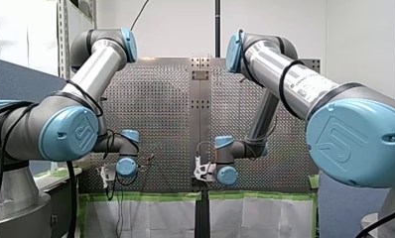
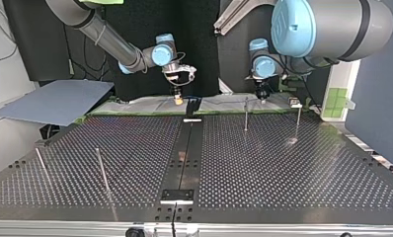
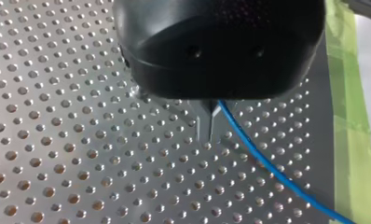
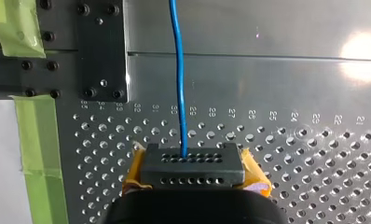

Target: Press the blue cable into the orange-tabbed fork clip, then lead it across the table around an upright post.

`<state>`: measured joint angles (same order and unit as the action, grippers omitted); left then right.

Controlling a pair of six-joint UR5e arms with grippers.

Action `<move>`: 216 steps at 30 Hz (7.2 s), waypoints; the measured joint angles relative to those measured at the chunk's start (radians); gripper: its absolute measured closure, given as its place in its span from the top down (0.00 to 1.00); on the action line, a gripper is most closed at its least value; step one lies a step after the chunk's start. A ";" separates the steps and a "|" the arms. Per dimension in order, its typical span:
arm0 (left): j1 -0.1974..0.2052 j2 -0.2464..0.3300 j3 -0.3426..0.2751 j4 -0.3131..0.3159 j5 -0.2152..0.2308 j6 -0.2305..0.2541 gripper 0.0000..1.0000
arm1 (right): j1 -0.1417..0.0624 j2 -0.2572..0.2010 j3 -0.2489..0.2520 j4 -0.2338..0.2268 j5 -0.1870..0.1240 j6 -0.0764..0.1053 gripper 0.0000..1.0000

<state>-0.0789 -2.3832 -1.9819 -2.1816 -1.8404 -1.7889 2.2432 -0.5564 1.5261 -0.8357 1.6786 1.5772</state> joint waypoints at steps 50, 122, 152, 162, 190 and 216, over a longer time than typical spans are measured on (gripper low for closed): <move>-0.021 0.052 -0.129 0.112 -0.003 0.087 0.00 | 0.009 0.000 0.001 0.088 0.082 -0.052 0.00; 0.057 0.050 0.036 0.051 0.138 -0.073 0.00 | -0.107 0.004 -0.092 0.078 0.030 -0.021 0.00; 0.065 0.050 0.034 0.047 0.265 -0.002 1.00 | -0.129 0.004 -0.103 0.098 0.026 -0.014 0.00; 0.064 0.051 0.015 -0.041 0.185 0.069 1.00 | -0.129 0.004 -0.103 0.122 0.026 -0.017 0.00; 0.054 0.100 -0.156 -0.004 0.274 0.076 1.00 | -0.128 0.005 -0.103 0.136 0.026 -0.022 0.00; 0.025 0.251 -0.242 -0.006 0.338 0.090 1.00 | -0.127 0.006 -0.103 0.134 0.022 -0.020 0.00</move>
<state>-0.0540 -2.1324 -2.2241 -2.1876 -1.5023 -1.6990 2.1161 -0.5503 1.4231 -0.7013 1.7008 1.5572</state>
